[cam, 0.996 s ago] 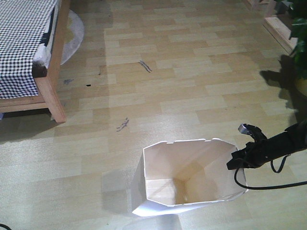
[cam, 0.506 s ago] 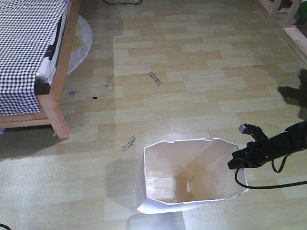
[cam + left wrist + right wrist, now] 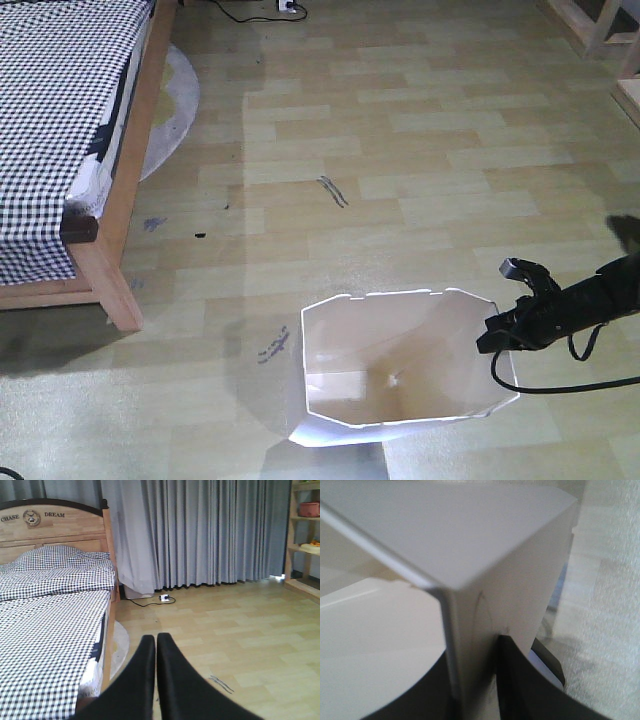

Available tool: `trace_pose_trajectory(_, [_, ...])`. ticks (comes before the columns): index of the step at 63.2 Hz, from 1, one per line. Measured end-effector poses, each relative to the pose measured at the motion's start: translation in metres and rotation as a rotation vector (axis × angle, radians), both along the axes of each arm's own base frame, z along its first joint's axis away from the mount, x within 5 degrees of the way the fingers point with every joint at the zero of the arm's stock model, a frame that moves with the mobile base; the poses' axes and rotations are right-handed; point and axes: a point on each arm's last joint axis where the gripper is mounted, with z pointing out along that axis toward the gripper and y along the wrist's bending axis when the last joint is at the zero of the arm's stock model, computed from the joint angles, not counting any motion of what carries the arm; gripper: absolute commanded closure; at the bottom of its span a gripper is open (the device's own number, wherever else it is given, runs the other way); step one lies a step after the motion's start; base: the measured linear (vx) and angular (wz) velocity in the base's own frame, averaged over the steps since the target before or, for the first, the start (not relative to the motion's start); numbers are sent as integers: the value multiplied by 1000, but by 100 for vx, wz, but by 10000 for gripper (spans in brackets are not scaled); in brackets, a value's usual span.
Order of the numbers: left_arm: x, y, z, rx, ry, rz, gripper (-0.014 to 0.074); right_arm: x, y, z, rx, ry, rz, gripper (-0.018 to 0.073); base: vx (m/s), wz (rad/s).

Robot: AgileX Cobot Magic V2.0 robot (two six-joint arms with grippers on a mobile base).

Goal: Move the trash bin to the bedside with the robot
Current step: 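Drive the base toward the bed, holding the bin in the right gripper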

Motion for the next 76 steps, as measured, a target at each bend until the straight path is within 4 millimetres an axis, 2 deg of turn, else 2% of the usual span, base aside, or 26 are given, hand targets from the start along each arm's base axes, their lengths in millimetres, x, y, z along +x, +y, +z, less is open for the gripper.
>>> trace_pose_trajectory(76, [0,0,0,0,0,0,603,0,0,0,1,0,0,563,33,3])
